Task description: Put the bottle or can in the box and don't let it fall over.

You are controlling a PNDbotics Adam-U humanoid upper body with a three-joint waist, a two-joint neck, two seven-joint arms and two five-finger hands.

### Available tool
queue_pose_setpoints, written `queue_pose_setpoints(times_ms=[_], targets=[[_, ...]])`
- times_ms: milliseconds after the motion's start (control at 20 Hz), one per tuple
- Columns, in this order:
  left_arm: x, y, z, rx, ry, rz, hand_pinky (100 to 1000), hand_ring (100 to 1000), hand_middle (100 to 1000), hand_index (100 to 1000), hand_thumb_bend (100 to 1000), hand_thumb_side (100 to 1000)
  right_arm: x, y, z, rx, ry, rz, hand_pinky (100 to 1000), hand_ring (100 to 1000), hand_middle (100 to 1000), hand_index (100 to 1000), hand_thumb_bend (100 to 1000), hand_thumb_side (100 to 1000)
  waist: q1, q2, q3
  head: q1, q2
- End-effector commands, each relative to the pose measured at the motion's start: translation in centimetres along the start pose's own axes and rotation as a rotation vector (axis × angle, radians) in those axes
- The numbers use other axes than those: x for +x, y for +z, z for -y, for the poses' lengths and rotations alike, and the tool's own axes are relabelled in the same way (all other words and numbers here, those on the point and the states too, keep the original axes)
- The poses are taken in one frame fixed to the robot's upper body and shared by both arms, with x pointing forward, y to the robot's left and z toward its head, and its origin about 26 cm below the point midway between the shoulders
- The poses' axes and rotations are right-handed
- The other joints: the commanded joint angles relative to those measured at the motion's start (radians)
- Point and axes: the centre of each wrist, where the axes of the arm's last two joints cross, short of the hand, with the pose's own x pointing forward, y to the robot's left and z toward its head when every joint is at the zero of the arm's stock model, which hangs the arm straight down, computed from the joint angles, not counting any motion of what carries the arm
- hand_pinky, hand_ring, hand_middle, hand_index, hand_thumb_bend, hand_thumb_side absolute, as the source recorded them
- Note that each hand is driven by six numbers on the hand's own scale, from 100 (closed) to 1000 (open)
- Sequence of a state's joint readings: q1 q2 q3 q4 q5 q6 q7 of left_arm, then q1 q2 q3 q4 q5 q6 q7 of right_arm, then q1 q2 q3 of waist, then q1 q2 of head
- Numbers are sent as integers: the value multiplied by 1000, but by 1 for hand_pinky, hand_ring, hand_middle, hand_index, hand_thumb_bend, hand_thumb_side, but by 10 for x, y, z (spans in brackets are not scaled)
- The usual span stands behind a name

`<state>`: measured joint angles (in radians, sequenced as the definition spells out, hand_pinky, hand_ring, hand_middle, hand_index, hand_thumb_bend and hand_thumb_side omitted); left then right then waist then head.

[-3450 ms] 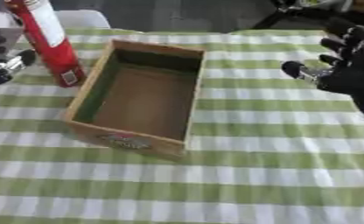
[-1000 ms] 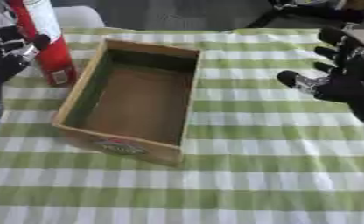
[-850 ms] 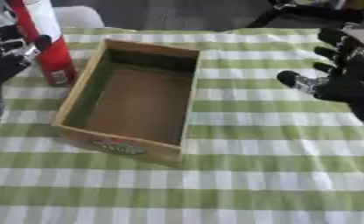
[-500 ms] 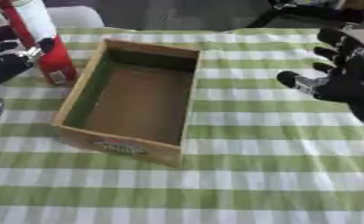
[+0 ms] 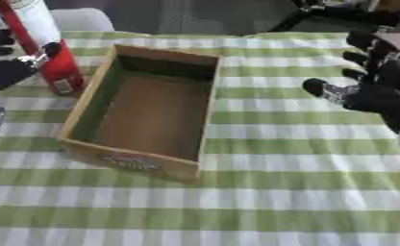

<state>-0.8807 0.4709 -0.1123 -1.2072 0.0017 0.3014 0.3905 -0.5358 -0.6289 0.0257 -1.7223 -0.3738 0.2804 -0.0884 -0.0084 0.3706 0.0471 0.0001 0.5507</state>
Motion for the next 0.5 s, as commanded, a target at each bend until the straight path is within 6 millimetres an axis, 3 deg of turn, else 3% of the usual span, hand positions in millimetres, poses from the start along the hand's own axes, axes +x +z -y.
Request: queue_pose_setpoints(times_ms=[50, 500], targets=[[12, -7, -7, 25, 12, 25, 866, 854, 769, 852, 844, 420, 11, -2, 4, 3, 18, 32, 953, 1000, 992, 966, 670, 100, 2, -18, -4, 6, -16], [15, -10, -3, 6, 44, 28, 890, 873, 785, 861, 868, 459, 11, -3, 3, 7, 17, 32, 953, 1000, 992, 966, 672, 100, 4, -14, -11, 10, -20]])
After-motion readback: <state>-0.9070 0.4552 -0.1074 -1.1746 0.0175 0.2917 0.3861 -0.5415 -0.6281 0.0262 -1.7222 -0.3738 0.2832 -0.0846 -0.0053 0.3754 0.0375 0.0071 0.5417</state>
